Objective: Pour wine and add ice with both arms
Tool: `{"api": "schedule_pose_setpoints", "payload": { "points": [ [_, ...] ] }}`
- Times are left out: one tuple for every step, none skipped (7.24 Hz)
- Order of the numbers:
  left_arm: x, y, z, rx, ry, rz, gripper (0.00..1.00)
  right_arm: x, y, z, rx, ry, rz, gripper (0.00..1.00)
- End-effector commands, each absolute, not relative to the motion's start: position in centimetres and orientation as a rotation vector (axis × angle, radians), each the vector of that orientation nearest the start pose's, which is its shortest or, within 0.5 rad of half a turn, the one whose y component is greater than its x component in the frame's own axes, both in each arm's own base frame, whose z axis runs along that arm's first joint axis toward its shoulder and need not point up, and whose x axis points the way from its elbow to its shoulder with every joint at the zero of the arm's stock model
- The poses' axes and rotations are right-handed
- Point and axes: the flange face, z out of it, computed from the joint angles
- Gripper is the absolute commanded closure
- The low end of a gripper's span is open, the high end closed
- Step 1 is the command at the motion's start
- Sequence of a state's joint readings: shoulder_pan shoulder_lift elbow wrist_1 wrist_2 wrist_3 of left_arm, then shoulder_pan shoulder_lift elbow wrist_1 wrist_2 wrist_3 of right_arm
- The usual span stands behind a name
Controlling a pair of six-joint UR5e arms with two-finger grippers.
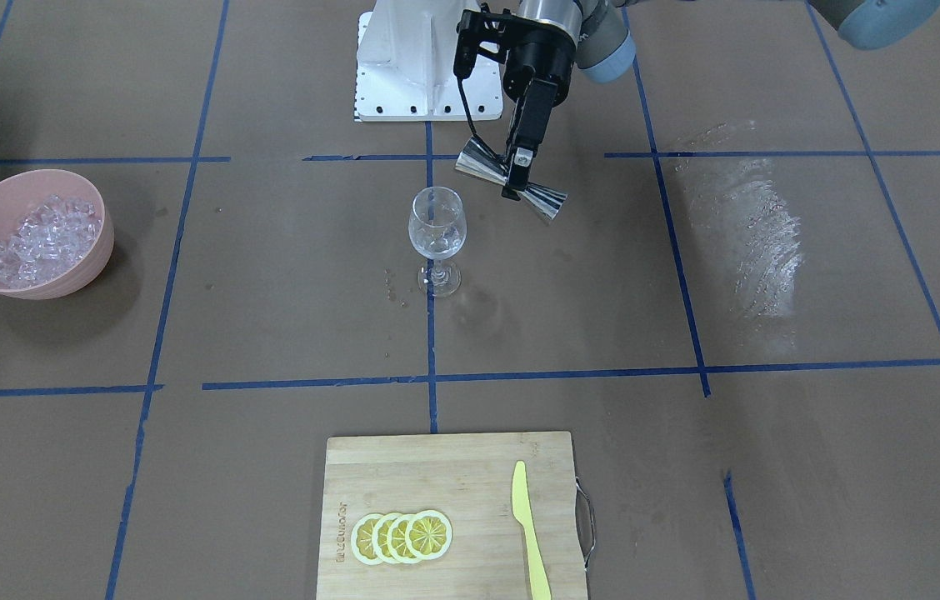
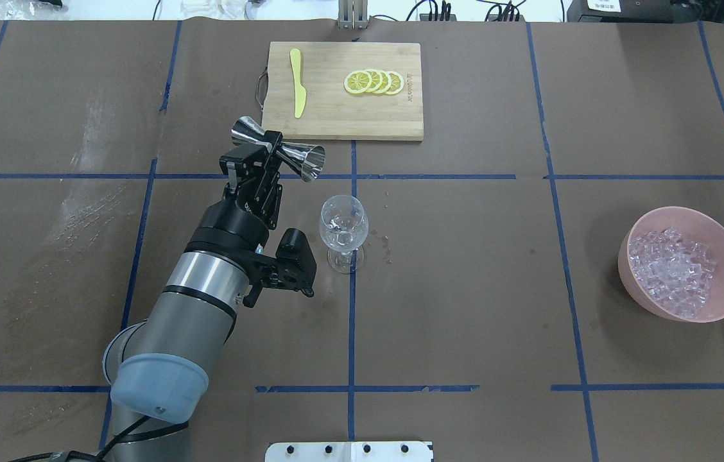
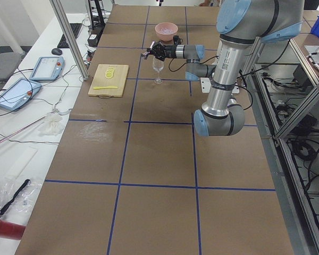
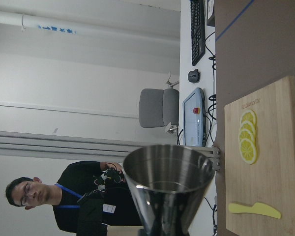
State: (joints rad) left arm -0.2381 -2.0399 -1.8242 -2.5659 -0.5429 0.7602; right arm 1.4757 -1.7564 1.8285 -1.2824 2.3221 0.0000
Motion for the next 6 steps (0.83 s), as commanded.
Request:
{"api": "schedule_pose_setpoints", "payload": {
  "points": [
    [44.5,-34.3,19.4,1.702,-0.085,0.664,1.0,2.4,-43.6,58.6,0.307,-0.758,-0.226,0.0],
    [43.7,-34.7,21.4,1.675,0.084,0.585,1.0,2.4,-43.6,59.1,0.298,-0.761,-0.223,0.0],
    [42.3,-34.9,24.0,1.625,0.233,0.506,1.0,2.4,-43.7,59.1,0.298,-0.76,-0.223,0.0],
    [39.8,-34.3,26.6,1.596,0.288,0.452,1.0,2.4,-43.7,59.0,0.299,-0.761,-0.222,0.0],
    [37.3,-33.7,30.8,1.562,0.397,0.336,1.0,2.4,-43.8,59.0,0.299,-0.761,-0.222,0.0],
    [36.0,-33.3,33.1,1.529,0.475,0.256,1.0,2.3,-43.8,59.0,0.298,-0.765,-0.221,0.0]
  ]
}}
